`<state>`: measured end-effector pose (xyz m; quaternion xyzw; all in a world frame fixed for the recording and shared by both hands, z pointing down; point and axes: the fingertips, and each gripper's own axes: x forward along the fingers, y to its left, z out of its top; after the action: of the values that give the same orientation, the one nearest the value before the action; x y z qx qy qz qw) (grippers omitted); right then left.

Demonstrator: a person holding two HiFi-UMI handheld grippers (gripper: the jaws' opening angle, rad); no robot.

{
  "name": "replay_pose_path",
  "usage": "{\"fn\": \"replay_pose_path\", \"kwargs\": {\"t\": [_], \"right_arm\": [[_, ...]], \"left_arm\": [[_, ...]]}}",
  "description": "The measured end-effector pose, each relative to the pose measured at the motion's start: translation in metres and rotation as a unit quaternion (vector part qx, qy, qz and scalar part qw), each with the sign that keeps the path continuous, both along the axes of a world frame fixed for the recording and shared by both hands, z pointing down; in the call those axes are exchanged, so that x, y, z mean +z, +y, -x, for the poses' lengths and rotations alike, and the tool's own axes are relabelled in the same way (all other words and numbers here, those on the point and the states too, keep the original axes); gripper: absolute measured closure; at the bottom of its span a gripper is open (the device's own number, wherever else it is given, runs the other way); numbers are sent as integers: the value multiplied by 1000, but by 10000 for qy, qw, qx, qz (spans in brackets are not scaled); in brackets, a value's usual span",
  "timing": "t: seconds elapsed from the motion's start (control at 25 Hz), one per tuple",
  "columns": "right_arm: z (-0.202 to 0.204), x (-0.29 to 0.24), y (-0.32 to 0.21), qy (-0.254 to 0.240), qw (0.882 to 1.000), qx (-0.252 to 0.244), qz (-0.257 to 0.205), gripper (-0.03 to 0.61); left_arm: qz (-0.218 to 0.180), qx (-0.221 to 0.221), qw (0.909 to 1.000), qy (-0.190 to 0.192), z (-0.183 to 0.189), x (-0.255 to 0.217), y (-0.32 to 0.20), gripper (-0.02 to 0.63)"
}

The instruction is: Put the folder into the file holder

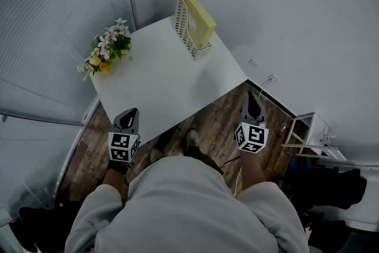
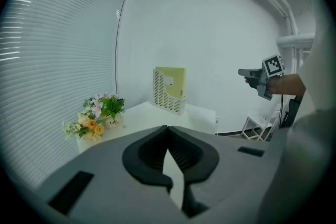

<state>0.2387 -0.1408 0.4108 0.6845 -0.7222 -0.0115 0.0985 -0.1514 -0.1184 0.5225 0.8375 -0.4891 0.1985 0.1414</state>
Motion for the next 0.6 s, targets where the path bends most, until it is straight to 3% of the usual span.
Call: {"fn": "replay_pose_path", "kwargs": {"t": [0.6], "right_arm": [[0,6,15,-27,10000,-27,82,568]], "left_arm": [[-50,24,10000,-49,-2,-5,14,606]]}}
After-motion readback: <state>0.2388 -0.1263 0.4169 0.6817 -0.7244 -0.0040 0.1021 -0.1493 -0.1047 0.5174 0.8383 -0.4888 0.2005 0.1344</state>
